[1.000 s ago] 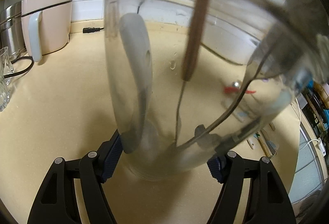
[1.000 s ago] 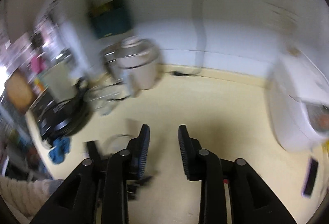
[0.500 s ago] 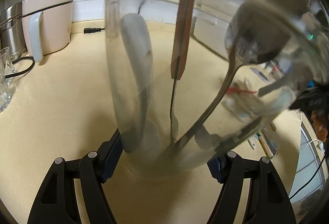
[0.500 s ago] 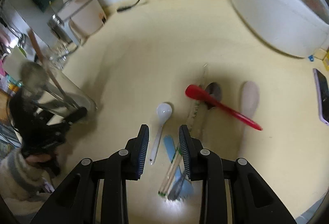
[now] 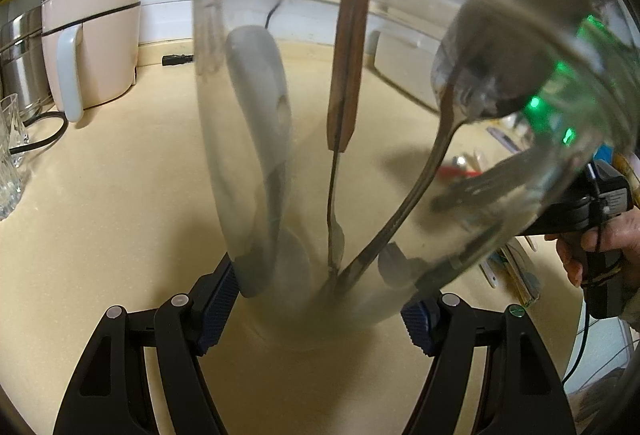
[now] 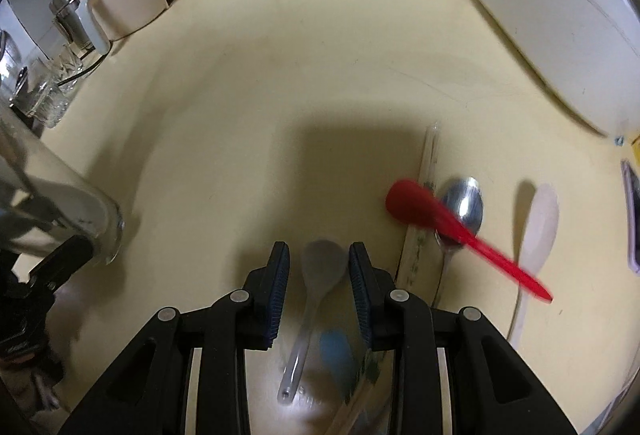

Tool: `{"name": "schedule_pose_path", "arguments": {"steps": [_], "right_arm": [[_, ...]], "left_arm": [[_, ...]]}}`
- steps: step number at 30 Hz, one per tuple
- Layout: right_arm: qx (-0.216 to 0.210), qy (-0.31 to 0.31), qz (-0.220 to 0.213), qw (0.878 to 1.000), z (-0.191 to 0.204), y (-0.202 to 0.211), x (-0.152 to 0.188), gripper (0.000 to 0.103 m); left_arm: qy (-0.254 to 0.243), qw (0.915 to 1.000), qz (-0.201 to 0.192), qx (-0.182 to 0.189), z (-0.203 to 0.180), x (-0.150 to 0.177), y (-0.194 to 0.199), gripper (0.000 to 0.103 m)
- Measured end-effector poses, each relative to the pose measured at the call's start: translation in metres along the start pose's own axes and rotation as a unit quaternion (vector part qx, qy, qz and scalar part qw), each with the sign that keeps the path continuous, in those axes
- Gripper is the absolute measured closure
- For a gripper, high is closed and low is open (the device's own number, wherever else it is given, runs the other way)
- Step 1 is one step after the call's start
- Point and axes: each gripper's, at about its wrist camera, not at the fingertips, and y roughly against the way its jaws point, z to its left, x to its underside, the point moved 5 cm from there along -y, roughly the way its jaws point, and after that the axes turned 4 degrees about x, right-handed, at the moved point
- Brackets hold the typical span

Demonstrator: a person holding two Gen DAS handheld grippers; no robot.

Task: Organize utensils
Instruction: 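Grasp the small white spoon on the counter with the right tool, then drop the small white spoon into the jar held by the left tool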

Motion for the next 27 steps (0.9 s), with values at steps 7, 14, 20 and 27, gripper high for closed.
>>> {"name": "schedule_pose_path", "arguments": {"steps": [7, 14, 20, 27], "right_arm": [[-0.013, -0.015, -0.007, 1.0, -0.004, 0.004, 0.004, 0.079], [-0.048, -0.041, -0.082, 0.995, -0.012, 0.057, 0.007, 0.079], [-0.055, -0.034, -0.17, 0.983, -0.008, 0.132, -0.009, 0.079], [-0.114, 0.002, -0.281, 0.953, 0.029, 0.236, -0.054, 0.079]], "left_arm": [[0.0, 1.0, 0.0, 0.0, 0.0, 0.0, 0.0, 0.027], [0.0, 1.0, 0.0, 0.0, 0.0, 0.0, 0.0, 0.027], [0.0, 1.0, 0.0, 0.0, 0.0, 0.0, 0.0, 0.027], [0.0, 1.0, 0.0, 0.0, 0.0, 0.0, 0.0, 0.027]]}}
